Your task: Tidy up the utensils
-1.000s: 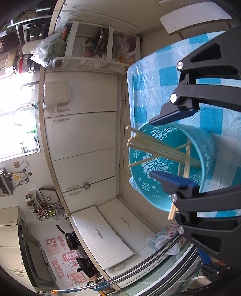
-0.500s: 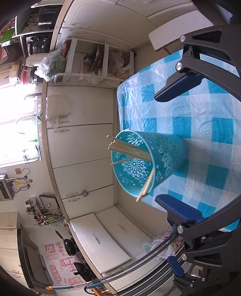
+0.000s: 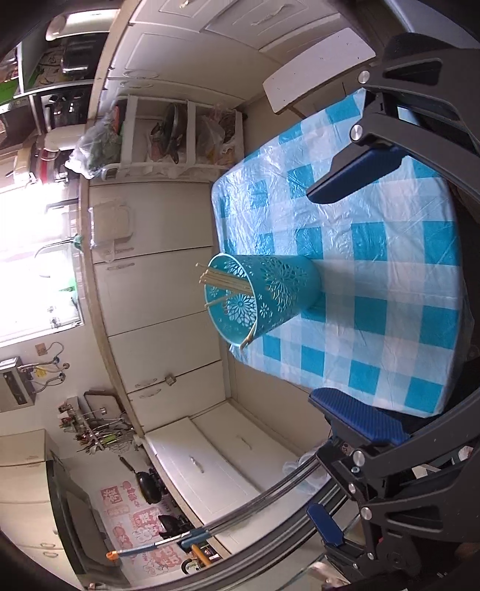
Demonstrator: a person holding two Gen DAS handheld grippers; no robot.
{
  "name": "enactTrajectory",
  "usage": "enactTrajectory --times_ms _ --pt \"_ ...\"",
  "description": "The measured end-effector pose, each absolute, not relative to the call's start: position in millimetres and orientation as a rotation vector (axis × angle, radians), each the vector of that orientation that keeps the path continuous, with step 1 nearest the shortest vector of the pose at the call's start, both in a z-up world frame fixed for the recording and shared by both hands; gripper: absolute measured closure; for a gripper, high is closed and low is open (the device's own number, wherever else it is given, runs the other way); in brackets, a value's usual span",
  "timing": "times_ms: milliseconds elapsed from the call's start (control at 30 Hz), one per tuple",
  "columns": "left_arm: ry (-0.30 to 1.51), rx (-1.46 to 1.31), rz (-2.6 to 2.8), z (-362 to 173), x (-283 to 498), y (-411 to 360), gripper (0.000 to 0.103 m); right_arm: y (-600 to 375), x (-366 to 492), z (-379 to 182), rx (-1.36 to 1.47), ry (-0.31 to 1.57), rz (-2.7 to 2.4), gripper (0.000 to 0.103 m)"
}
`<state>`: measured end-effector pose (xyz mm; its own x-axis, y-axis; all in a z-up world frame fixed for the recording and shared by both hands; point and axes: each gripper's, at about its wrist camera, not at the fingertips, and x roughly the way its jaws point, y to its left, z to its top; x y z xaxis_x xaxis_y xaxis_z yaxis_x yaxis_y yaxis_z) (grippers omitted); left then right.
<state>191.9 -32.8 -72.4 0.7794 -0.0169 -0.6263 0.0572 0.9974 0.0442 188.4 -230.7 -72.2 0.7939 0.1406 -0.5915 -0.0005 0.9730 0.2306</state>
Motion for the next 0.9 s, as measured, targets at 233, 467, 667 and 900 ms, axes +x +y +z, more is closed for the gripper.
enactTrajectory --times_ms 233,467,667,900 --pt "0.612 0.069 -0.025 -45 142 -26 0.008 -224 138 -46 0.205 0.587 0.065 0.007" --pt "0.565 0.041 -0.007 -26 99 -12 0.008 -219 88 -29 0.221 0.518 0.059 0.007" --pt "0.563 0.034 -0.015 -22 77 -8 0.008 -209 60 -25 0.21 0.49 0.069 0.007" --pt "0.547 0.019 -0.006 -20 56 -5 0.008 -207 34 -16 0.202 0.428 0.065 0.007"
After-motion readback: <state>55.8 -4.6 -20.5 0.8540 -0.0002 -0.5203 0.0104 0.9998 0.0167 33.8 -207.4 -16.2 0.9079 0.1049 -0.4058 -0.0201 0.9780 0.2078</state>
